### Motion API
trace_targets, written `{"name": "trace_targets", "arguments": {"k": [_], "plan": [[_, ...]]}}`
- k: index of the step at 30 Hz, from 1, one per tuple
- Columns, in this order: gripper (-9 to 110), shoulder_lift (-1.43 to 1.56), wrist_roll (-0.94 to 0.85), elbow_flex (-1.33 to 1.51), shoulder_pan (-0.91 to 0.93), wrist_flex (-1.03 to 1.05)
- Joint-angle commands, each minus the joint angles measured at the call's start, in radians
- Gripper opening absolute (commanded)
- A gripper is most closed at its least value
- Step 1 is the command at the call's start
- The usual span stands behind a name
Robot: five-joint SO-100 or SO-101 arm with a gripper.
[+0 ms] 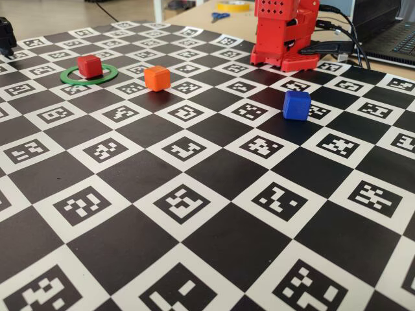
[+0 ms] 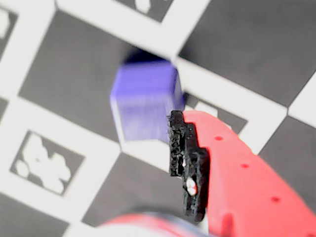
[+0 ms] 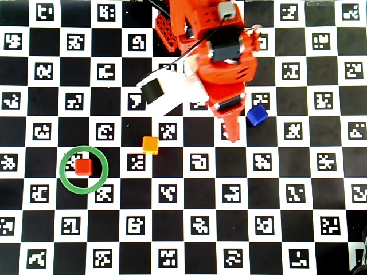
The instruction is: Grab the red cube then put it in the green circle then put the blue cube on top and finally the orange cube on top
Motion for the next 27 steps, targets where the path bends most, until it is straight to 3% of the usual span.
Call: {"name": "trace_targets", "arguments": {"k": [1,27], "plan": [[44,0.066,0.052,0.014,-0.077,-0.012],[44,-0.061,0.276,0.318,-0.402,-0.394]]}}
